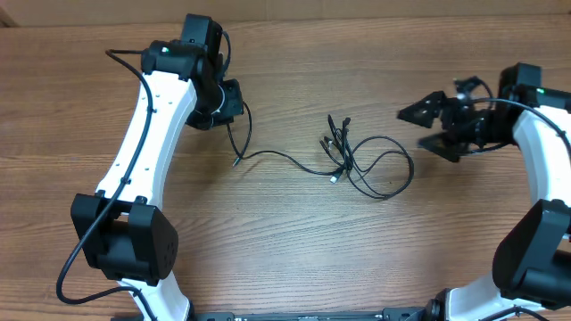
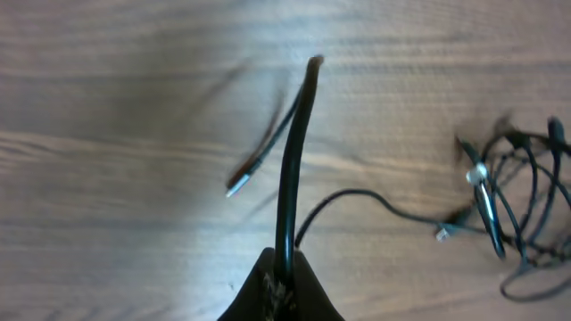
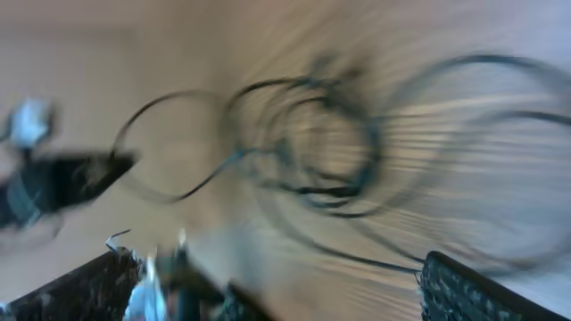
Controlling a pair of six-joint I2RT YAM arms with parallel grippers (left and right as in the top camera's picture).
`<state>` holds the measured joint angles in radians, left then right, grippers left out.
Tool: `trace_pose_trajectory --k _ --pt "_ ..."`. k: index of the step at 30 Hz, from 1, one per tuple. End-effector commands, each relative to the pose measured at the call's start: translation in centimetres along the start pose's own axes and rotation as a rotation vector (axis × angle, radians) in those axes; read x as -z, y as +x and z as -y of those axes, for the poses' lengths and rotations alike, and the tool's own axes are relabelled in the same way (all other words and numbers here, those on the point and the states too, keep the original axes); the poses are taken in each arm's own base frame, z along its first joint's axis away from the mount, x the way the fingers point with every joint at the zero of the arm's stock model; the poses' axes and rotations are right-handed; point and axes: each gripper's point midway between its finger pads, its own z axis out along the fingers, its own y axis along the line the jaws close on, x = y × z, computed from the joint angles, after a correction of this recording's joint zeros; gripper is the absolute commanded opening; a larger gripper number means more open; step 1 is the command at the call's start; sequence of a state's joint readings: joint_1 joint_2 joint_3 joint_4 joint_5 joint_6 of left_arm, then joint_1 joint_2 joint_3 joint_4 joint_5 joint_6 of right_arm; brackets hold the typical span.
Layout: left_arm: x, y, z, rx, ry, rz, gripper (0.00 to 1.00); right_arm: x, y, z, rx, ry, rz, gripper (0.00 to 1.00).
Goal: Untangle cables
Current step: 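Bring both grippers back to the cable center and grasp loops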
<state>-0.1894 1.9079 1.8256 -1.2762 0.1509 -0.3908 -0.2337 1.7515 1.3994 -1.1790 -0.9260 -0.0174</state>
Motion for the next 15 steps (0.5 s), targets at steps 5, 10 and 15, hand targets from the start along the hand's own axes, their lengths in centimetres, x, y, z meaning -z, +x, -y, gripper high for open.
trace_pose_trajectory --k 5,10,15 --pt "6.9 -1.0 1.0 0.026 0.116 0.118 0.04 -6.1 4.2 -8.9 0.478 -0.224 -0.162 1.00" --pt "10.2 -0.4 1.6 0.020 0.186 0.175 0.04 -12.2 5.6 -9.2 0.660 0.021 -0.199 1.00" --pt "12.5 -0.3 0.8 0.037 0.210 0.232 0.04 -16.2 4.4 -7.5 0.841 0.347 -0.117 1.00"
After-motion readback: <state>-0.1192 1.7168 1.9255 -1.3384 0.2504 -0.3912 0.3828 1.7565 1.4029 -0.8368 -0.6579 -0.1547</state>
